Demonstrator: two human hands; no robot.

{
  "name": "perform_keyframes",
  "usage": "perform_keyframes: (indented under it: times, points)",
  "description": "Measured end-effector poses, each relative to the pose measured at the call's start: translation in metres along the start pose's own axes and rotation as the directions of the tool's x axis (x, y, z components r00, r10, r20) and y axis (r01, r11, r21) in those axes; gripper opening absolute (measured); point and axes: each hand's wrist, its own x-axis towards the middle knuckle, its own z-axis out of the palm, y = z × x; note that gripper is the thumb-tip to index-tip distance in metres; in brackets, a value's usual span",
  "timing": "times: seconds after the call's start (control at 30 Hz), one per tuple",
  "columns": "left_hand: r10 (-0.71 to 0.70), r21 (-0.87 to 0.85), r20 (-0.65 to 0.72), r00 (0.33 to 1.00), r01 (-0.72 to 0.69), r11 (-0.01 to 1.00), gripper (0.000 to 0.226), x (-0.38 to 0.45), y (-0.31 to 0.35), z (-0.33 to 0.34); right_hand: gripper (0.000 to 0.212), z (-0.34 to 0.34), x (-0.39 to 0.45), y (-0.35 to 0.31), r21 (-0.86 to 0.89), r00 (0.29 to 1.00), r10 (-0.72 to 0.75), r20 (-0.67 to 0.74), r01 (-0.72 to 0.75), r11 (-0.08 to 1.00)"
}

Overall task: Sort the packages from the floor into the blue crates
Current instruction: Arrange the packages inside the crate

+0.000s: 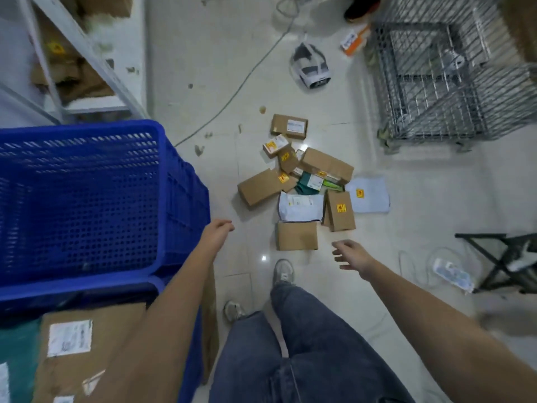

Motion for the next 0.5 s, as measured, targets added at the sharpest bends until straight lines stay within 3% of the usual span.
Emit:
perform_keyframes:
  times: [0.27, 0.5]
  points:
    - [-0.136, 0.143, 0.092, 0.986, 0.122, 0.982, 0.028, 0.034, 0.029, 0.075, 0.035, -0.044, 0.054, -0.010, -0.038, 0.998, 0.062, 0.000, -0.062, 0.997]
    - [-0.140, 0.296, 0.206, 0.968, 0.075, 0.952, 0.019, 0.083, 0.023, 0.130, 0.035, -0.033, 0.118, -0.004, -0.007, 0.993, 0.116, -0.002, -0.116, 0.993]
